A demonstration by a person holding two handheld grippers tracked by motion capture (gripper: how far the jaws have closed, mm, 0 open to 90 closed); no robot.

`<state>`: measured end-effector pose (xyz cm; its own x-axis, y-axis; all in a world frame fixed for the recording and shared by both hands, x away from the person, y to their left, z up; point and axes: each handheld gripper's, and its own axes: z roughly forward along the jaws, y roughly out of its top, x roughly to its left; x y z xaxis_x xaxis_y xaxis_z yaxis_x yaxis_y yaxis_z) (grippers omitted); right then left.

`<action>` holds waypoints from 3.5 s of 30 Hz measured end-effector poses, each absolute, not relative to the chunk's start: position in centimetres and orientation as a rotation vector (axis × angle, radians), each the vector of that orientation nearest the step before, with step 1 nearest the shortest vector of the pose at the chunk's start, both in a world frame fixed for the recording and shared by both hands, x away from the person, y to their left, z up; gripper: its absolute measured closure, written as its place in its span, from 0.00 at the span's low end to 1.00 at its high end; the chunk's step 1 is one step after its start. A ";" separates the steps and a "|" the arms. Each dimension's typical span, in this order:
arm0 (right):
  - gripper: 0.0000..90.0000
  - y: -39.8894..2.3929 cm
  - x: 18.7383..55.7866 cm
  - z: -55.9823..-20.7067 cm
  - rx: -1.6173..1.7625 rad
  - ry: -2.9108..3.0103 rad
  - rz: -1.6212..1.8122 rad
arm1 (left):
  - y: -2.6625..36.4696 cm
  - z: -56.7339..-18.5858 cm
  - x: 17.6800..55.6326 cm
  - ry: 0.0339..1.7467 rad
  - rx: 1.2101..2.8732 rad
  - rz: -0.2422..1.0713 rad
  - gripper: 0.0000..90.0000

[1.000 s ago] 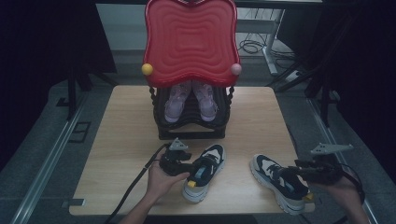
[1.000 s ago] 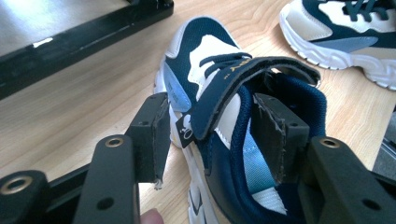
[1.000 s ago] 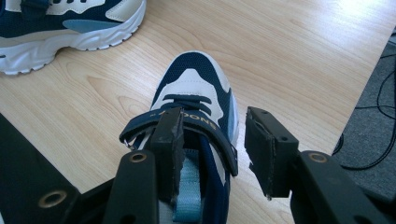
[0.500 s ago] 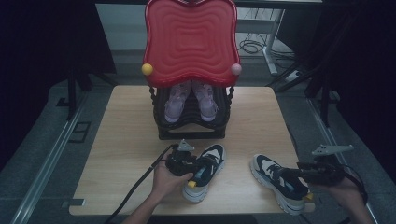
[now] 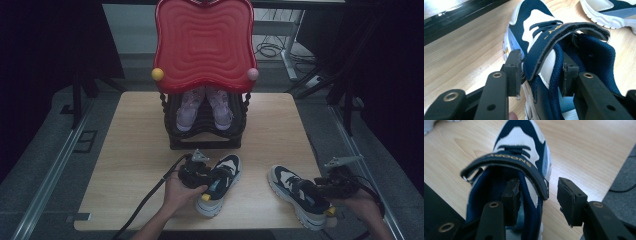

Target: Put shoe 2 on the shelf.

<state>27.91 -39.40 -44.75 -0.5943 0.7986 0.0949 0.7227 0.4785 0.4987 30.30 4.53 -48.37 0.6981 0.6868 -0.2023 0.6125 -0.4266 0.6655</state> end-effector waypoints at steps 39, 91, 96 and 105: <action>0.86 -38.8 28.9 -45.4 1.440 2.595 0.638 | 4.5 -48.1 30.2 0.957 2.169 0.158 0.79; 0.86 -35.8 31.7 -44.1 1.418 2.440 1.055 | 19.4 -44.9 26.6 1.130 1.872 0.216 0.79; 0.86 -35.8 31.7 -44.4 1.456 2.402 1.109 | 21.0 -45.0 26.0 1.157 1.829 0.228 0.79; 0.86 -35.8 32.1 -44.7 1.528 2.301 1.212 | 24.4 -44.5 24.9 1.206 1.701 0.280 0.79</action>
<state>32.12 -35.81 -44.68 -0.4809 0.8199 0.3106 0.7197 0.1668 0.6739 24.93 24.44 -44.53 0.4774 0.8138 -0.3314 0.5845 -0.0125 0.8113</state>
